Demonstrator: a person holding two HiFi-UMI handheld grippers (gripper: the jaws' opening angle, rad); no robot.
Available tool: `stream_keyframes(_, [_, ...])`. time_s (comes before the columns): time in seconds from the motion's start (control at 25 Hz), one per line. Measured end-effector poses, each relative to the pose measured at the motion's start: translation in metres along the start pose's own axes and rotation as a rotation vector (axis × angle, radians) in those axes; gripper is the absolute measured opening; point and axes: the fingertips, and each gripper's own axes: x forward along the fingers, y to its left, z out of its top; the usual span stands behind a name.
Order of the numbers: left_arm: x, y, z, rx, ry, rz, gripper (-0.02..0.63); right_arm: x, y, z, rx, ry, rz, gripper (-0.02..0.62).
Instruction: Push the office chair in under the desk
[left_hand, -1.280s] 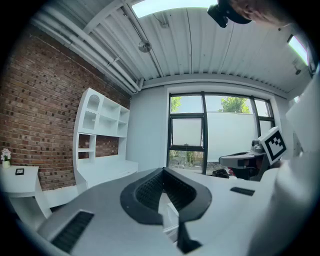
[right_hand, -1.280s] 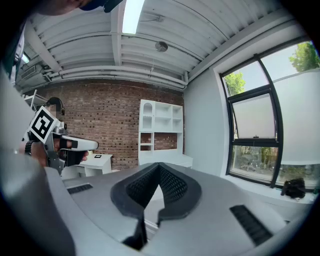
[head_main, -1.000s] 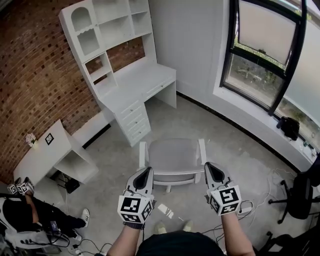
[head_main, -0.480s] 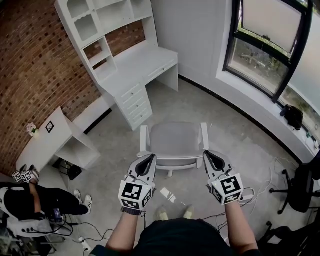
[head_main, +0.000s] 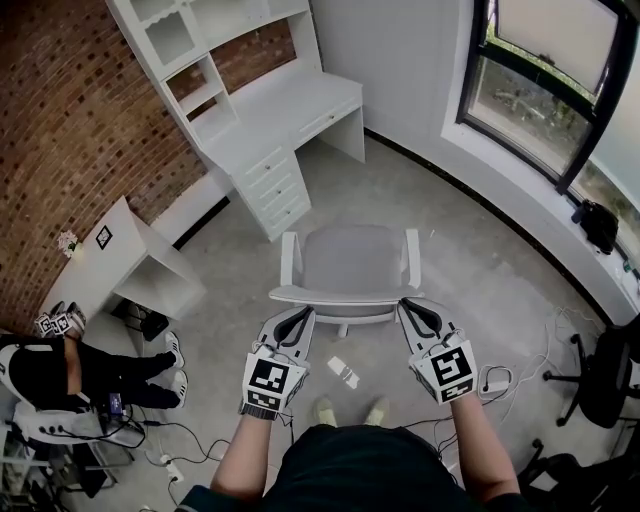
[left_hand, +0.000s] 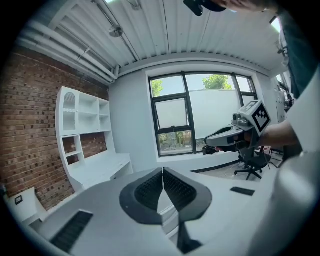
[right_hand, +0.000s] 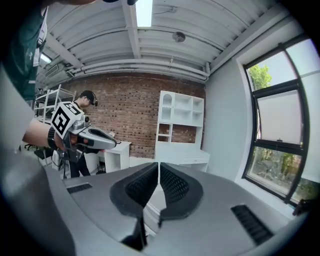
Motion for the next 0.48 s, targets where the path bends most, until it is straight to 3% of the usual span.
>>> stream_keyframes(0.24, [0.012, -0.020, -0.012, 0.100, 0.039, -0.038, 0.009, 0.007, 0.006, -0.029, -0.119, 0.037, 0.121, 0.008])
stream_keyframes(0.36, [0.017, -0.028, -0.024, 0.169, 0.083, -0.075, 0.060, 0.014, 0.010, -0.046, -0.167, 0.066, 0.164, 0.012])
stream_keyframes(0.48, [0.024, -0.027, -0.041, 0.252, 0.146, -0.097, 0.101, 0.021, 0.013, -0.064, -0.242, 0.123, 0.190, 0.077])
